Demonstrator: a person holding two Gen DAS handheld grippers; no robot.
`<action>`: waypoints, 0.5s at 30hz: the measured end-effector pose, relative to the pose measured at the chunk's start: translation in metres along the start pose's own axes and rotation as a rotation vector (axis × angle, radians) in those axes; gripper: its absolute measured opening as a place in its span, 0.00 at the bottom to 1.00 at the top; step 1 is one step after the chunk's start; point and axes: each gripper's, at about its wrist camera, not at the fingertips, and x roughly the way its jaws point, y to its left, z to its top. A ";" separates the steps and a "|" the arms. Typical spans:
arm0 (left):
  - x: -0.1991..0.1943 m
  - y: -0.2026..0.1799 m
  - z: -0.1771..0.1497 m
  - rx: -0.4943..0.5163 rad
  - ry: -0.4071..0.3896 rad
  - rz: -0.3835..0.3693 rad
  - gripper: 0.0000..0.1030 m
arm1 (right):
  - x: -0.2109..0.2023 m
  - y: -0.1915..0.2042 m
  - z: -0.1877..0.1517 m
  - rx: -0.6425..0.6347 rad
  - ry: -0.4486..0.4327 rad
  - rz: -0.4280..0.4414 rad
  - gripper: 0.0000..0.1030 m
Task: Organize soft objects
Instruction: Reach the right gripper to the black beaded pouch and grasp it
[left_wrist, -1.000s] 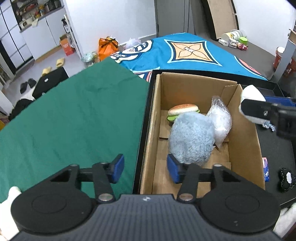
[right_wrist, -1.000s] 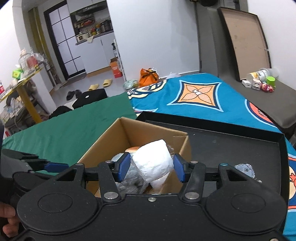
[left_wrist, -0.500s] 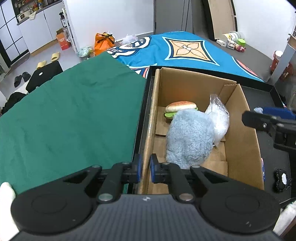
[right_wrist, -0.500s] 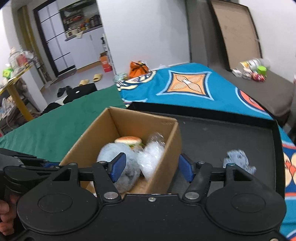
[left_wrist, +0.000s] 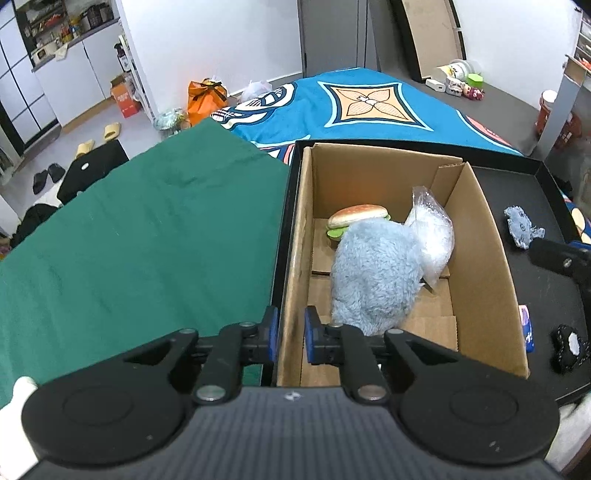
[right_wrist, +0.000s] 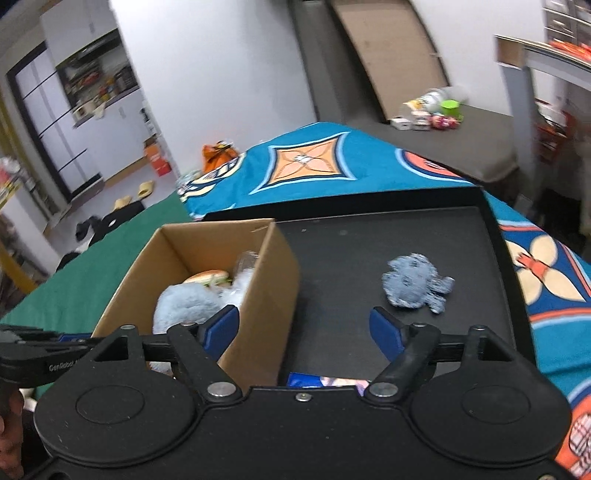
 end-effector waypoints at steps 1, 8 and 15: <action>-0.001 -0.001 0.000 0.006 -0.003 0.004 0.14 | -0.001 -0.002 -0.002 0.012 0.001 -0.010 0.78; -0.014 -0.007 -0.003 0.044 -0.070 0.023 0.62 | -0.005 -0.015 -0.019 0.090 0.015 -0.081 0.79; -0.022 -0.017 -0.005 0.093 -0.105 0.052 0.73 | -0.011 -0.021 -0.035 0.108 0.029 -0.137 0.79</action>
